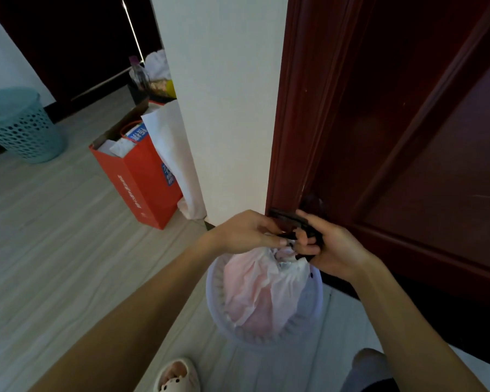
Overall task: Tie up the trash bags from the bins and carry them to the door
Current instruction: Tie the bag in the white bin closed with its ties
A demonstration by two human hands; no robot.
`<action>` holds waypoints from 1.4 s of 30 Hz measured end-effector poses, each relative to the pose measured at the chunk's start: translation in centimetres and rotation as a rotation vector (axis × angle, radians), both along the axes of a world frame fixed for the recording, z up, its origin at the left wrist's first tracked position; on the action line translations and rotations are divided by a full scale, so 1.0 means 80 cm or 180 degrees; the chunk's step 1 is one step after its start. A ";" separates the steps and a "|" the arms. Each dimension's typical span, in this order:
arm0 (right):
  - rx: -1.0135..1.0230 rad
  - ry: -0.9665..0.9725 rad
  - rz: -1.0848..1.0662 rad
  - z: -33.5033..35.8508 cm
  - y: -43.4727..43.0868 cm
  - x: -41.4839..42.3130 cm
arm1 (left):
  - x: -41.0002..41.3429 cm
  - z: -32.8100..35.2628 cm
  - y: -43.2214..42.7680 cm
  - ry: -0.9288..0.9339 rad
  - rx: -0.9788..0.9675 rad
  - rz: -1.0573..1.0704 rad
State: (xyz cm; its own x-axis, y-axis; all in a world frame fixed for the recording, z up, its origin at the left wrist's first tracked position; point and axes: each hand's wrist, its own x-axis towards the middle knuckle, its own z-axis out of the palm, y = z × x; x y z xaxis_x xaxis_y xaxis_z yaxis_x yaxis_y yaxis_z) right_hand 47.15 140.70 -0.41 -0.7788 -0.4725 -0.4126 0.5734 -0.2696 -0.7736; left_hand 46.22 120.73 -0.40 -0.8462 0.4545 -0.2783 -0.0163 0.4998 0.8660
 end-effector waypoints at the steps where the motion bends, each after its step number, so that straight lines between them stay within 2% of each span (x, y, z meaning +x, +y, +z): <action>1: 0.0071 0.0028 0.0099 -0.001 0.005 0.003 | -0.001 0.002 -0.003 -0.0068 0.0045 0.0000; 3: 0.0372 0.0236 0.0303 -0.002 0.012 0.011 | -0.004 0.002 -0.007 -0.0267 0.0086 0.0075; 5: 0.1095 0.0778 0.0424 -0.001 0.016 0.019 | -0.007 0.004 -0.009 -0.0554 0.0065 0.0256; 7: 0.1767 0.1295 0.0108 -0.002 0.016 0.023 | -0.007 0.007 -0.010 -0.0765 0.0207 0.0401; 9: 0.2052 0.1625 -0.0400 -0.007 0.014 0.025 | -0.004 0.006 -0.011 -0.0975 0.0367 0.0382; 11: 0.2375 0.2078 -0.0519 -0.016 0.014 0.024 | -0.002 0.002 -0.010 -0.1120 0.0515 0.0392; 14: 0.2663 0.2654 -0.0368 -0.026 0.015 0.023 | -0.002 0.002 -0.009 -0.1209 0.0709 0.0511; 19: 0.2639 0.3074 -0.0346 -0.036 0.021 0.024 | -0.005 -0.002 -0.021 -0.1368 0.1024 0.0690; 22: 0.3056 0.3522 0.0193 -0.043 0.018 0.029 | -0.003 -0.001 -0.021 -0.1337 0.0919 0.0683; 26: 0.4203 0.3388 0.0811 -0.045 0.006 0.023 | 0.007 -0.001 -0.012 -0.1232 0.0688 0.0506; 29: 0.4722 0.3289 0.0395 -0.045 -0.006 0.017 | 0.015 -0.006 -0.011 -0.1312 0.0677 0.0597; 31: 0.4686 0.3373 0.0093 -0.046 -0.013 0.017 | 0.017 -0.009 -0.009 -0.1263 0.0679 0.0888; 34: 0.4438 0.3527 -0.0164 -0.052 -0.013 0.017 | 0.025 -0.012 -0.012 -0.0713 0.0335 0.0934; 39: 0.3928 0.3383 -0.0102 -0.060 -0.011 0.018 | 0.030 -0.009 -0.015 -0.0112 0.0604 0.0795; 42: 0.3993 0.3181 -0.0053 -0.061 -0.012 0.016 | 0.029 -0.013 -0.012 0.0049 0.0561 0.0747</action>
